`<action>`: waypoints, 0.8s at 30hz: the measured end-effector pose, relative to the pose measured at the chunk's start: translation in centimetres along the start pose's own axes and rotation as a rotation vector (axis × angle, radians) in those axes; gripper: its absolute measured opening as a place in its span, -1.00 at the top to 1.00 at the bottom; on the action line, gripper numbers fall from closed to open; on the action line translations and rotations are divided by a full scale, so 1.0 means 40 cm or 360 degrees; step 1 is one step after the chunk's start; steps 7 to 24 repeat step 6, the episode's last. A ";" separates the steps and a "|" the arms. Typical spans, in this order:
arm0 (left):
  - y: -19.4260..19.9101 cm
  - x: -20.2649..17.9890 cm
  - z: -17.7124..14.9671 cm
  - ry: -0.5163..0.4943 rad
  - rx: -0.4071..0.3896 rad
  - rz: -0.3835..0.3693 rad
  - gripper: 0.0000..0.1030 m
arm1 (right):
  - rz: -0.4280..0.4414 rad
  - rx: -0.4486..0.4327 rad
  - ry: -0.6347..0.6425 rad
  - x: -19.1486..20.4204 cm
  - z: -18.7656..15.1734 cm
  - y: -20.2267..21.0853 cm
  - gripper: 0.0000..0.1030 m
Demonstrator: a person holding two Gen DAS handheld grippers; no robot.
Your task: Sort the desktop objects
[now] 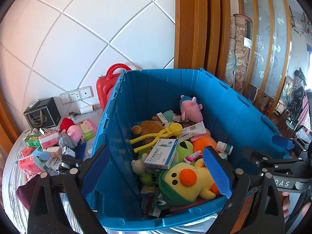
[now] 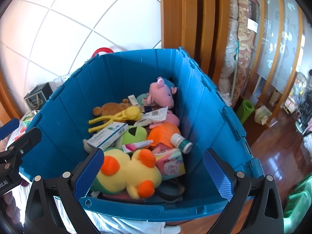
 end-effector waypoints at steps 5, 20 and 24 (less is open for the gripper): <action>-0.002 -0.009 0.001 -0.0014 -0.0013 0.0015 -0.88 | 0.0003 0.0007 -0.0016 -0.009 -0.004 -0.002 -1.00; -0.003 -0.011 0.002 -0.0015 -0.0012 0.0011 -0.88 | 0.0001 0.0007 -0.0019 -0.010 -0.004 -0.002 -1.00; -0.003 -0.011 0.002 -0.0015 -0.0012 0.0011 -0.88 | 0.0001 0.0007 -0.0019 -0.010 -0.004 -0.002 -1.00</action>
Point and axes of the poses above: each gripper's, at about its wrist camera, not at the fingertips, and y roughly against the way its jaws point, x to its left, z to its top, the point moved 4 cm from there along -y, roughly the way its jaws point, and after that the axes turned 14 degrees about -z, right-handed, at the moved point
